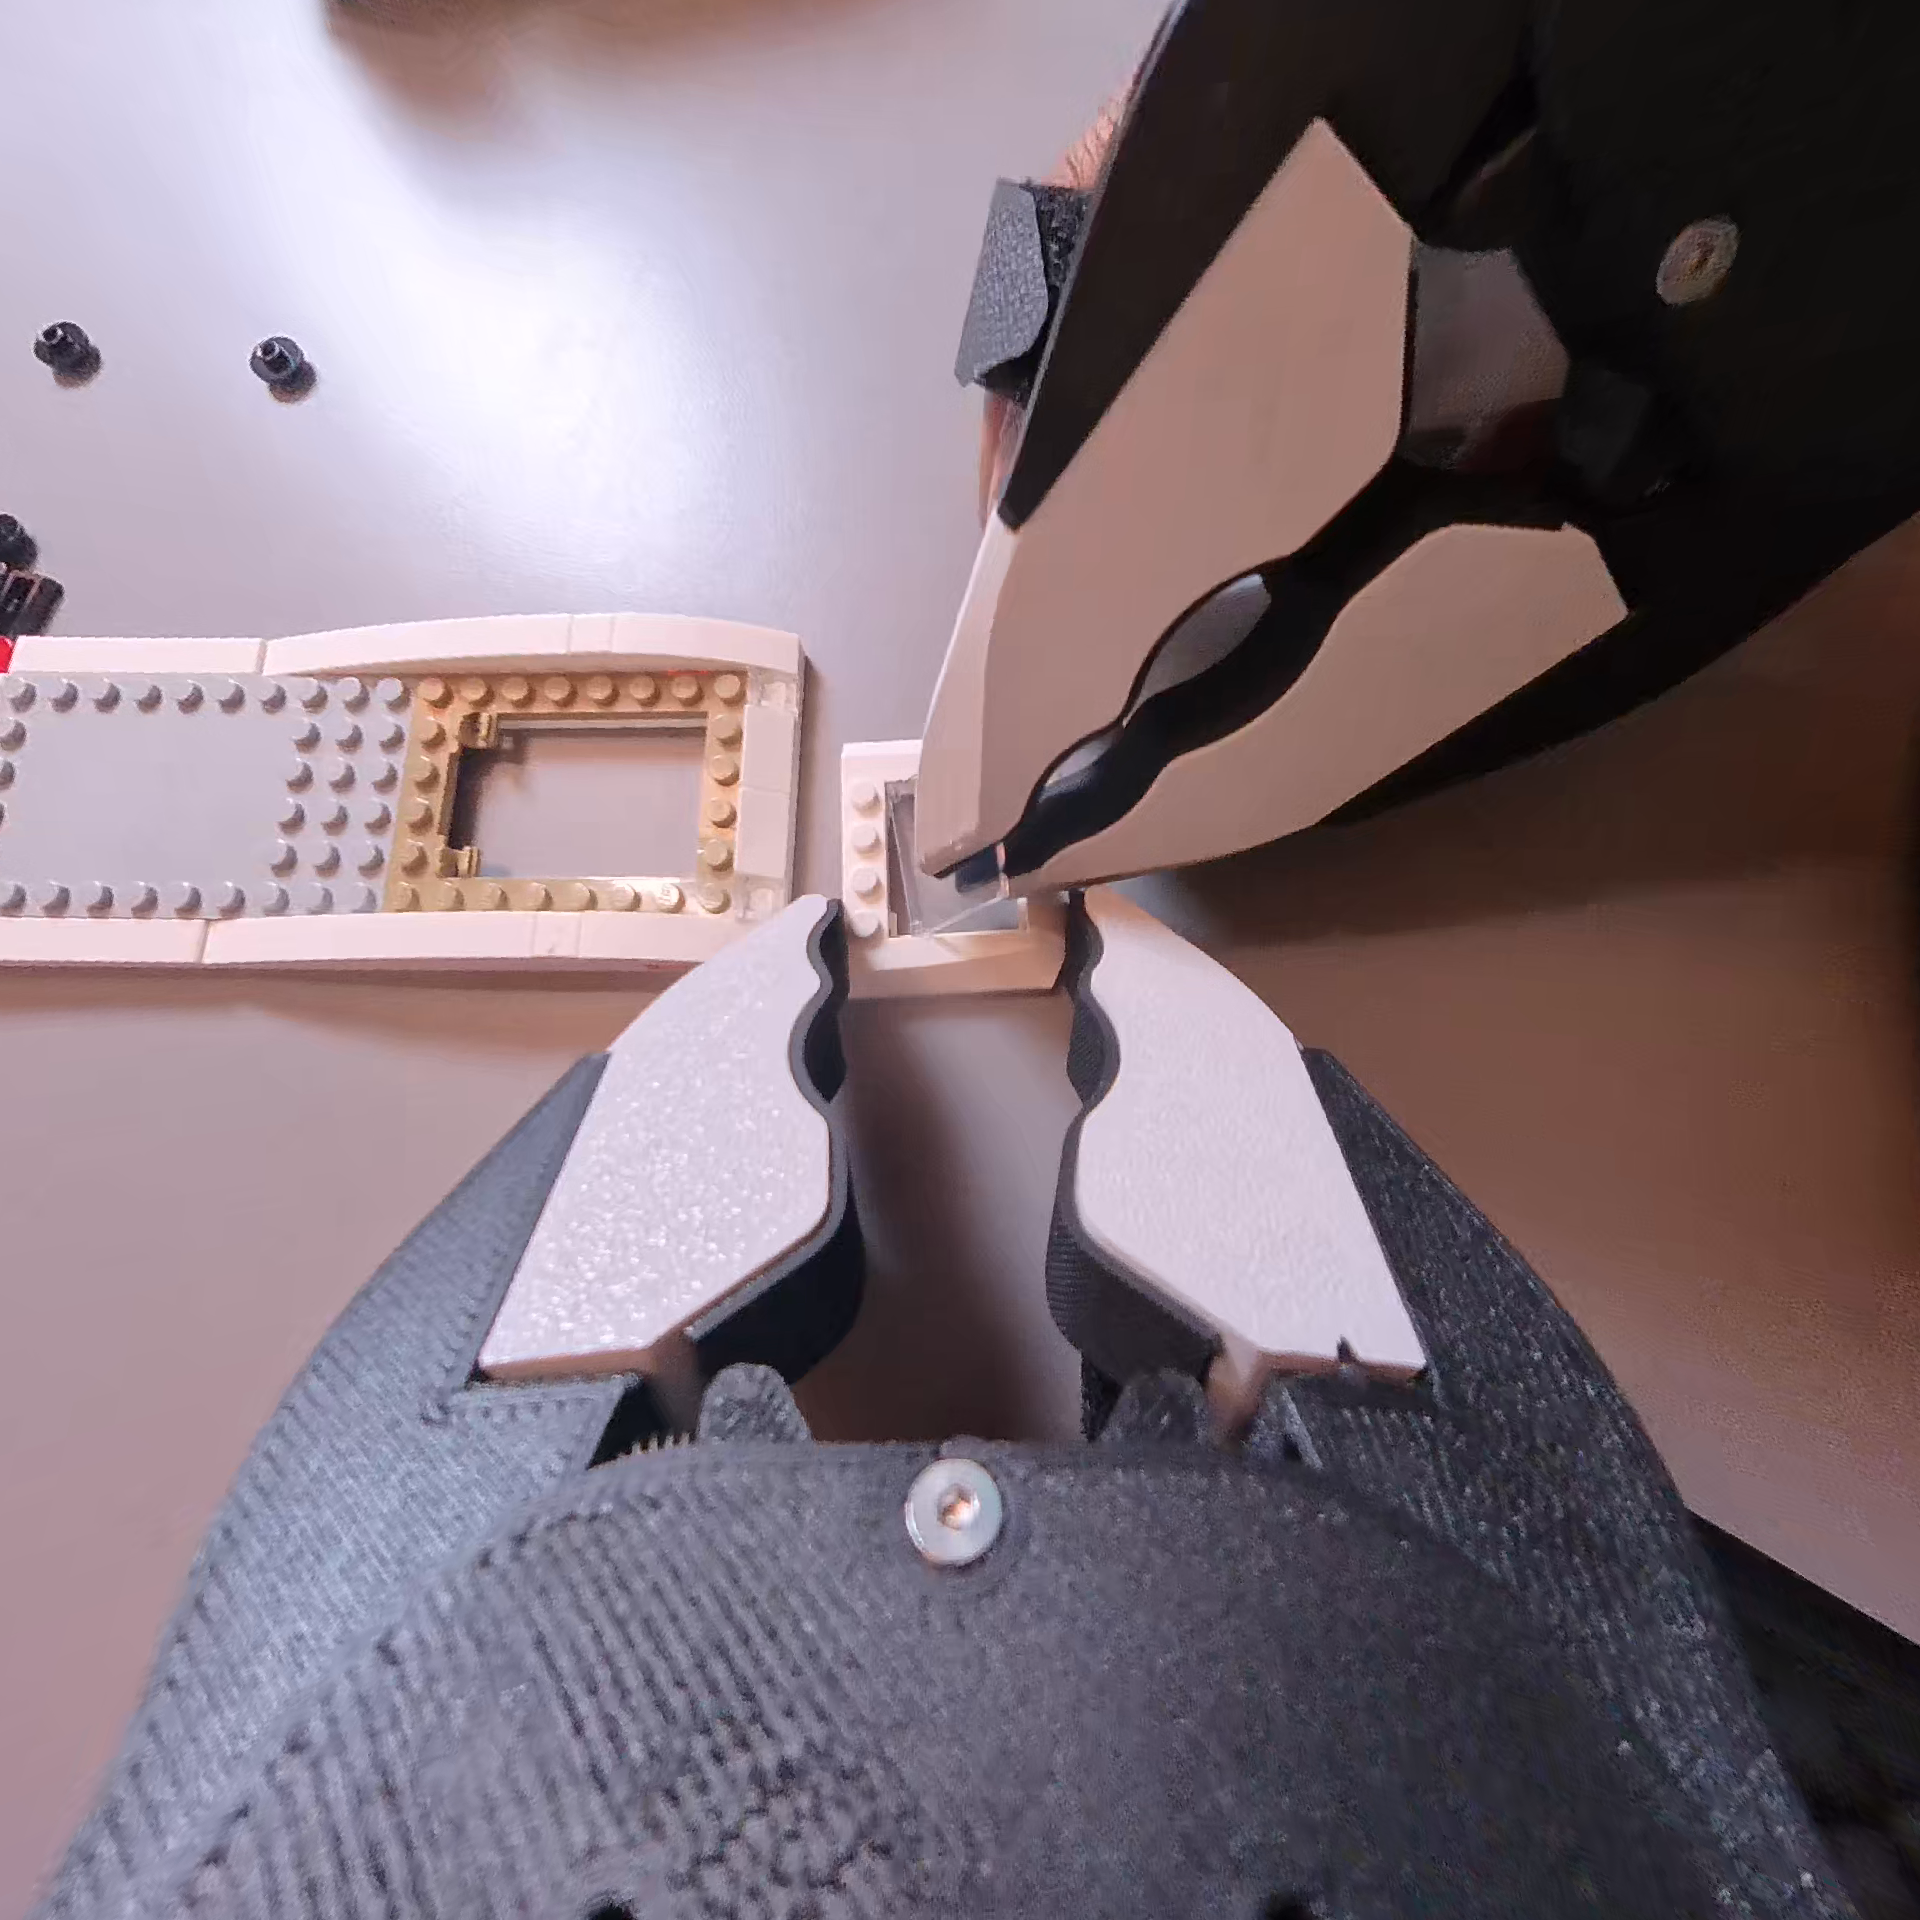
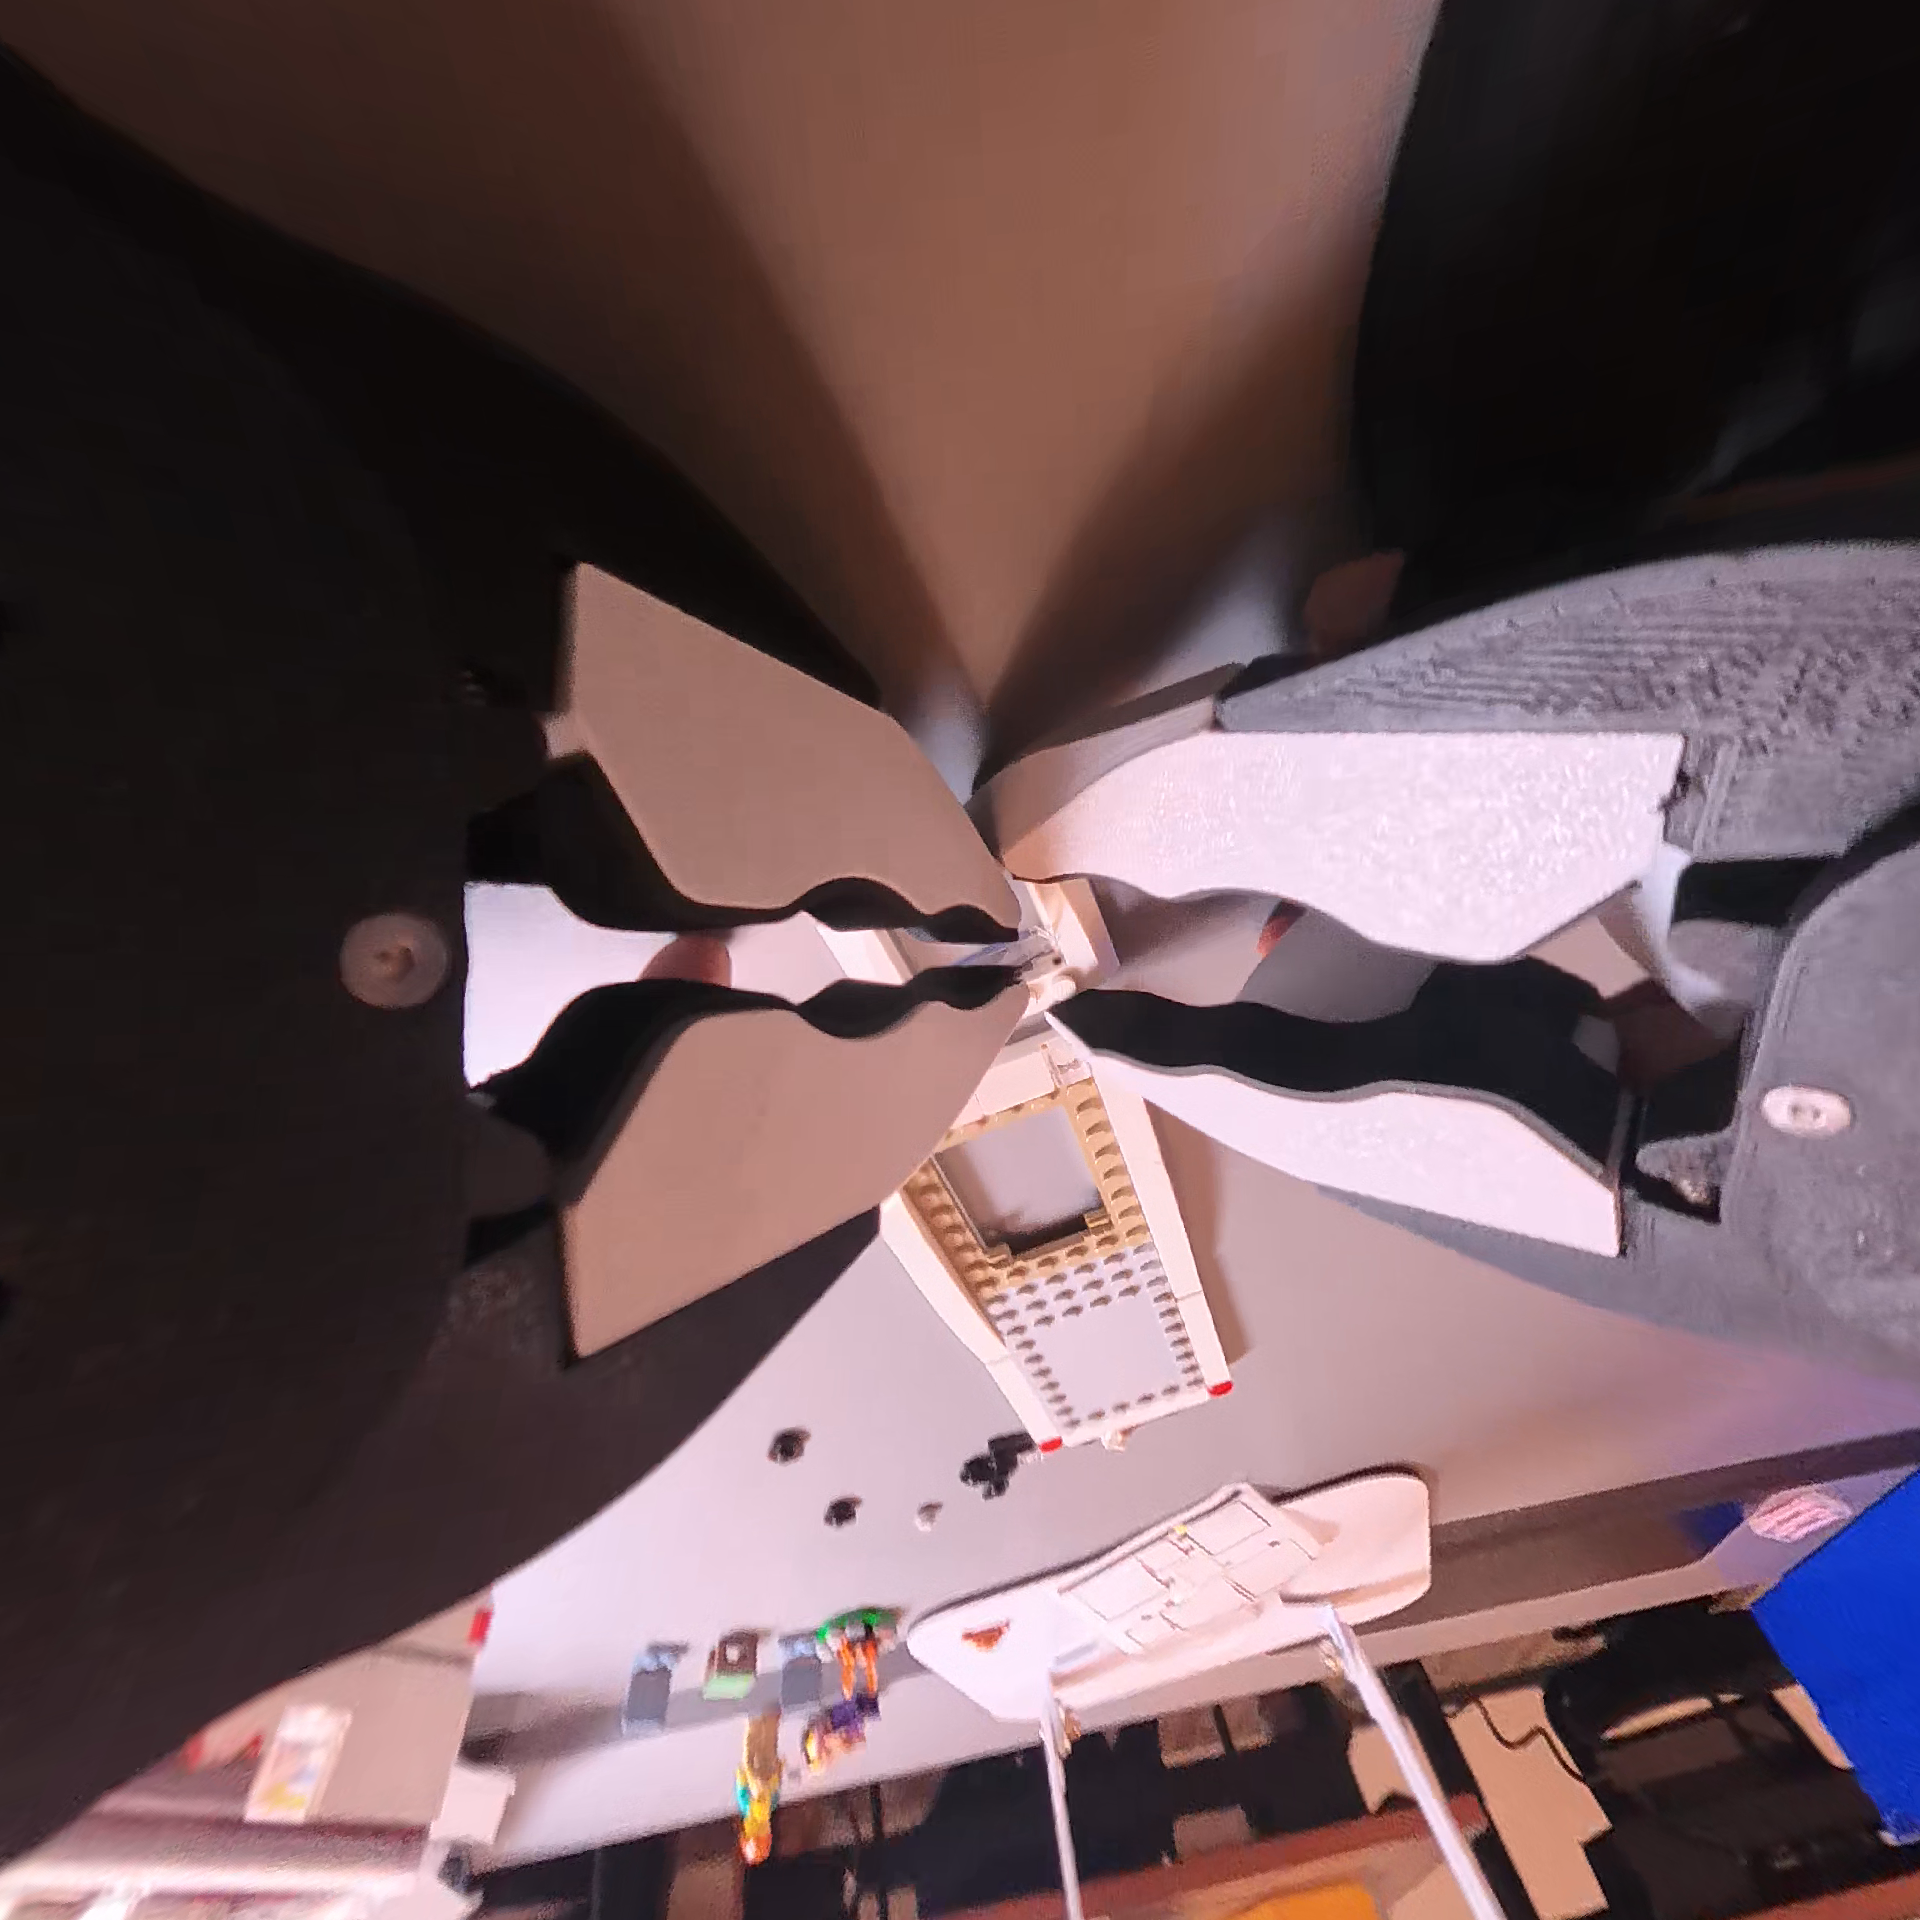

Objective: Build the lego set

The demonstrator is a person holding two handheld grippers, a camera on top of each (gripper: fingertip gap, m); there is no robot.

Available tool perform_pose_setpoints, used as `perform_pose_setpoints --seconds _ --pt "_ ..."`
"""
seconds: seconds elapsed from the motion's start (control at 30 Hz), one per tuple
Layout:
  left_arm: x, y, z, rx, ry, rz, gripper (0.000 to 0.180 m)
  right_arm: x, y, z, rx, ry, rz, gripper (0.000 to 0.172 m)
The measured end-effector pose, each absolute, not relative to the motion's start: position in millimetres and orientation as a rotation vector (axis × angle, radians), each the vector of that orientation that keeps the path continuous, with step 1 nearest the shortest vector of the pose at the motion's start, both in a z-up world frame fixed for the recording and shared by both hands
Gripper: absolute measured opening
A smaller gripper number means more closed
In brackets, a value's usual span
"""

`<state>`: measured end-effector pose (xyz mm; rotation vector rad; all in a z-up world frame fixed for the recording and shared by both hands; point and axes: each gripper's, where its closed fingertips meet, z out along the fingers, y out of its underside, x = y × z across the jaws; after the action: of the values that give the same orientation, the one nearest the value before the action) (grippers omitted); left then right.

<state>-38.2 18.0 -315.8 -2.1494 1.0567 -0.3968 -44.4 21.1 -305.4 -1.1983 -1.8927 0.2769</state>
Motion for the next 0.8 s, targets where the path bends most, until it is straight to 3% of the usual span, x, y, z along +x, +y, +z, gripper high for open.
perform_pose_setpoints --seconds 0.8 --pt "-37.5 18.1 -315.2 -2.132 1.056 -0.384 0.041 -44.4 22.6 -302.3 -1.411 -1.783 0.452 0.004"
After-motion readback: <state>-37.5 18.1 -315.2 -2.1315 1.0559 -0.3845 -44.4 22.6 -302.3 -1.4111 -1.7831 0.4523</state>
